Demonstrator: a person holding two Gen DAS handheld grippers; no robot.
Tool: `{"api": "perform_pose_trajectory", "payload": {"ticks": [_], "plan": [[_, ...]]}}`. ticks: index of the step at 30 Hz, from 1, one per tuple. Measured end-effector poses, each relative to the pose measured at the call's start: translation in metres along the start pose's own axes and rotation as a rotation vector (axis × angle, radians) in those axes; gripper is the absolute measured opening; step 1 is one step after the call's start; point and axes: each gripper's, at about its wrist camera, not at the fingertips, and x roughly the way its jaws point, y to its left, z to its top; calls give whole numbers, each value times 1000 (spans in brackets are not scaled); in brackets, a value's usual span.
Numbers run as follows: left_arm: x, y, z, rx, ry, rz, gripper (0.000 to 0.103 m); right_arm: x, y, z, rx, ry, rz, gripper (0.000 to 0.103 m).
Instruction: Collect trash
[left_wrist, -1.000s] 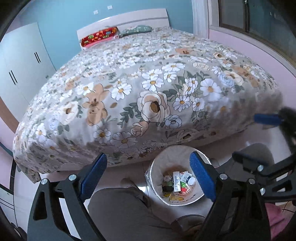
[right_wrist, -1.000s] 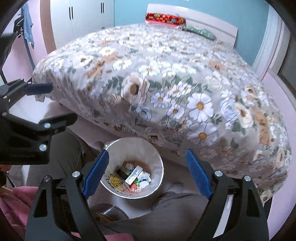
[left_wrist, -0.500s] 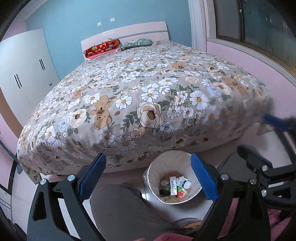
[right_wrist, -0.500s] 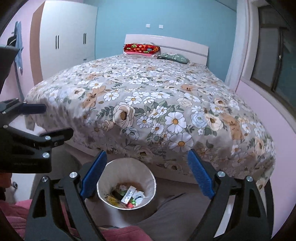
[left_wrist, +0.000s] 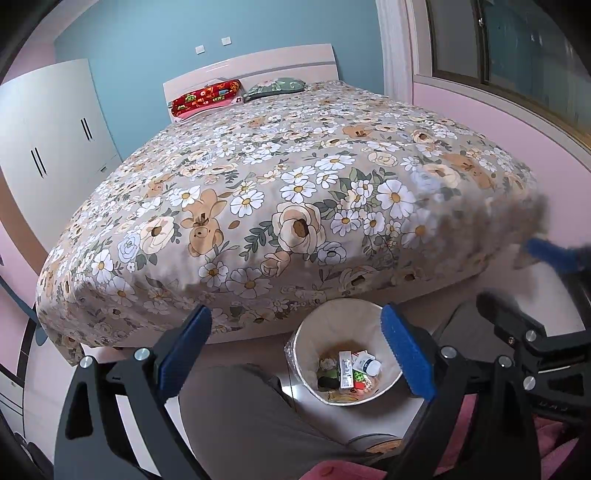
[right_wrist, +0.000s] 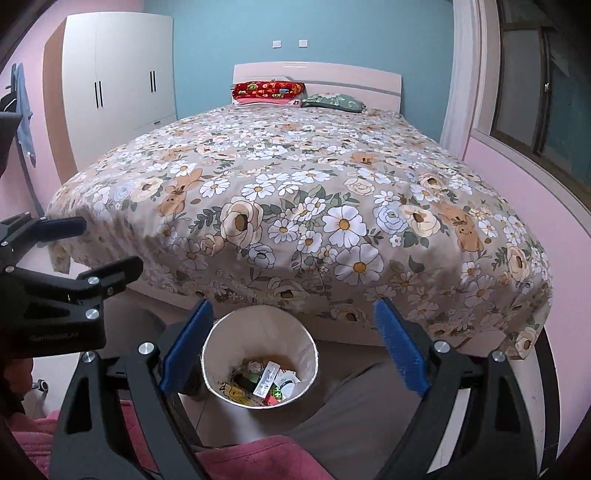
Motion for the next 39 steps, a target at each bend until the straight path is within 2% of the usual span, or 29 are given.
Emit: {"api": "perform_pose_trajectory", "payload": {"ticks": [39], "plan": [[6, -8, -3, 14, 29, -23, 94, 5, 3, -3, -5, 18, 6, 87]]}}
